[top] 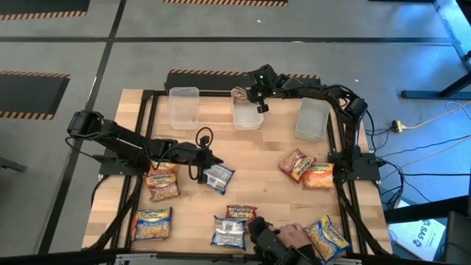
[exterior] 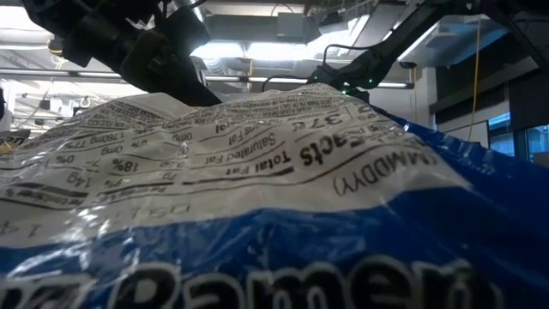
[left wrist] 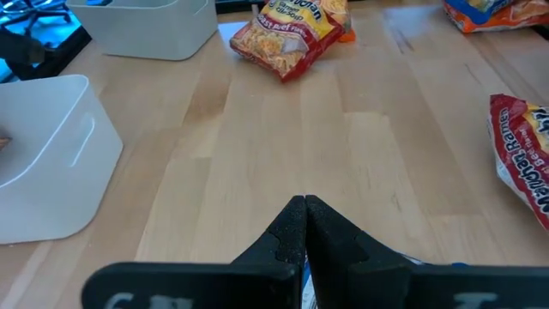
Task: Sort Maruchan noodles
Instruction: Put the red noodle pack into the white bin
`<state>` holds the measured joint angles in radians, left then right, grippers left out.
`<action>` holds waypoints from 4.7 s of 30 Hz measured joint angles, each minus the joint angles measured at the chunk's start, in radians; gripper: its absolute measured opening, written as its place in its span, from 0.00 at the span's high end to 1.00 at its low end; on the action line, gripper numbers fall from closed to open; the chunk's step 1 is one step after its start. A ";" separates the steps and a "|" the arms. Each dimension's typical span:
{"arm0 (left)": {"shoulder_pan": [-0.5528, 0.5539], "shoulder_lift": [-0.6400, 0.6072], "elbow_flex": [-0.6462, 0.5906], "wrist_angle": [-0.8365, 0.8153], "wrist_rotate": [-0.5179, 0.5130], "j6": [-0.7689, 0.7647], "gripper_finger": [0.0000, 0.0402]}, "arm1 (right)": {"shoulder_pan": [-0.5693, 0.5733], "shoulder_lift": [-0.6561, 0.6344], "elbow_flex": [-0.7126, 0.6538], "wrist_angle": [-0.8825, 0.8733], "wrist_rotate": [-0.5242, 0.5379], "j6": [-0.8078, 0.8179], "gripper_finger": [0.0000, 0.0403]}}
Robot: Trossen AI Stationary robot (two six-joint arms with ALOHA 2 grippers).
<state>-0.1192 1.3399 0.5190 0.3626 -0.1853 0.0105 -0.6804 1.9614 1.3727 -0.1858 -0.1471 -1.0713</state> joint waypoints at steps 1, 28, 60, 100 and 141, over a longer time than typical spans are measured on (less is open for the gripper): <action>0.000 0.000 0.000 0.000 0.008 0.000 0.99 | 0.000 0.000 0.000 0.006 0.000 0.014 0.91; 0.003 0.001 0.000 0.031 0.016 -0.021 0.98 | 0.370 -0.415 0.002 -0.446 0.098 0.552 0.61; -0.401 0.139 0.000 0.201 -0.132 -0.549 0.59 | 1.266 -0.344 -0.551 0.388 0.420 1.755 0.61; -0.455 0.454 0.126 0.349 -0.165 -0.511 0.59 | 1.253 -0.154 -0.541 0.290 0.946 1.374 0.61; -0.346 0.620 0.343 0.183 -0.244 -0.513 0.59 | 1.254 -0.227 -0.571 0.316 0.351 1.670 0.61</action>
<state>-0.4655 1.9602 0.8623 0.5453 -0.4291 -0.5030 0.5741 1.7344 0.8012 0.1304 0.2037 0.5991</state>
